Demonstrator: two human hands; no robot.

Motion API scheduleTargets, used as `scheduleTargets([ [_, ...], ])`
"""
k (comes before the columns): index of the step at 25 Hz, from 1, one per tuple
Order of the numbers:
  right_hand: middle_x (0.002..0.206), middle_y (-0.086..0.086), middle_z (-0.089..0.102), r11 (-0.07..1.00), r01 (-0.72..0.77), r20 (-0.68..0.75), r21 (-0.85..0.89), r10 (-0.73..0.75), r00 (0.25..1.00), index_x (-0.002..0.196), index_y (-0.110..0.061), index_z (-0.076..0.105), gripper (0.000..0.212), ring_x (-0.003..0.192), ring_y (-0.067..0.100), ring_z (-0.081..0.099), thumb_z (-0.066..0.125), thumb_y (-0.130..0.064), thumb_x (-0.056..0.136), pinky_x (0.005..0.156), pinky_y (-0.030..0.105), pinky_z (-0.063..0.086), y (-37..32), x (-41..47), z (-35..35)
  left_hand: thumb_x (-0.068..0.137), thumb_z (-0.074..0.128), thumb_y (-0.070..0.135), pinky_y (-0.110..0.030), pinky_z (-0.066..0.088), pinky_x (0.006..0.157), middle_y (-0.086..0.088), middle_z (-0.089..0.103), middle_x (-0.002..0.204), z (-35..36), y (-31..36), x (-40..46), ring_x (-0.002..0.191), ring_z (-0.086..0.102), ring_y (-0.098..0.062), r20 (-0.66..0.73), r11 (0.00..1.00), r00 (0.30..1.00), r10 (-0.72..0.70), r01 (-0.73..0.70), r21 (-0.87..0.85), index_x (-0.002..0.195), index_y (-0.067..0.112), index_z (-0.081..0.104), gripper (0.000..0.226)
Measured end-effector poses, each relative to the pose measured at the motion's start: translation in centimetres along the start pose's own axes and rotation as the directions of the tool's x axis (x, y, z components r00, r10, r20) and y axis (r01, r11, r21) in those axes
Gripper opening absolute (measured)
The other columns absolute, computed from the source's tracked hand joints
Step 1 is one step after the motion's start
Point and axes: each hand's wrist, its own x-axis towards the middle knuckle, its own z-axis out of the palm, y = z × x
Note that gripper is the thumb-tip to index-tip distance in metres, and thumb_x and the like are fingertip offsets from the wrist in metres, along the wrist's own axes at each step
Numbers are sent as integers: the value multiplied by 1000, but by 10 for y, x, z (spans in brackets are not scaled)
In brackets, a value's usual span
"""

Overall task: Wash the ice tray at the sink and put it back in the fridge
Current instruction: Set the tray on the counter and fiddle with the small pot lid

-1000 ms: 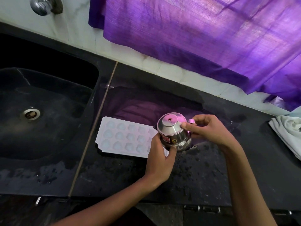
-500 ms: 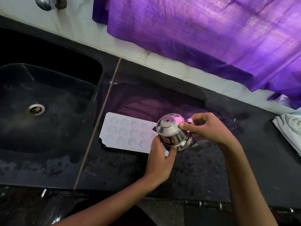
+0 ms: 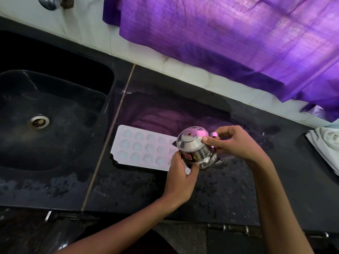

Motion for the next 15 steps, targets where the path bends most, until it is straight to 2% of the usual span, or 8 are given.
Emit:
scheduleTargets([
  [5, 75, 10, 73, 999, -7, -3, 36, 8, 1000, 78, -6, 70, 48, 60, 9, 65, 72, -50, 60, 64, 22, 55, 0, -2, 0, 88, 58, 22, -17, 43, 83, 3, 55, 112, 1, 0, -2, 103, 51, -6, 2, 1000, 1000, 3, -3, -10, 115, 22, 46, 29],
  [8, 73, 10, 72, 997, -10, -24, 72, 12, 1000, 77, -6, 70, 47, 63, 15, 64, 74, -49, 59, 71, 33, 57, 3, -4, 1, 88, 58, 22, -17, 43, 83, 2, 55, 112, 0, 1, -2, 102, 51, -6, -15, 1000, 1000, 17, -17, -10, 113, 22, 46, 28],
  [10, 73, 10, 72, 996, -17, -31, 87, 19, 999, 77, -7, 71, 49, 64, 16, 64, 75, -51, 58, 73, 36, 57, 5, -5, 1, 88, 58, 21, -15, 43, 80, 2, 54, 111, 0, 3, -2, 101, 51, -6, -20, 1000, 1000, 18, -18, 5, 111, 24, 45, 26],
  [15, 73, 9, 71, 990, -13, -41, 144, 19, 999, 77, -6, 70, 48, 61, 7, 65, 75, -49, 57, 63, 22, 56, 8, -8, 3, 87, 58, 19, -12, 41, 78, 2, 54, 110, 0, 4, -3, 99, 50, -5, -37, 999, 999, 33, -32, 29, 112, 21, 46, 28],
])
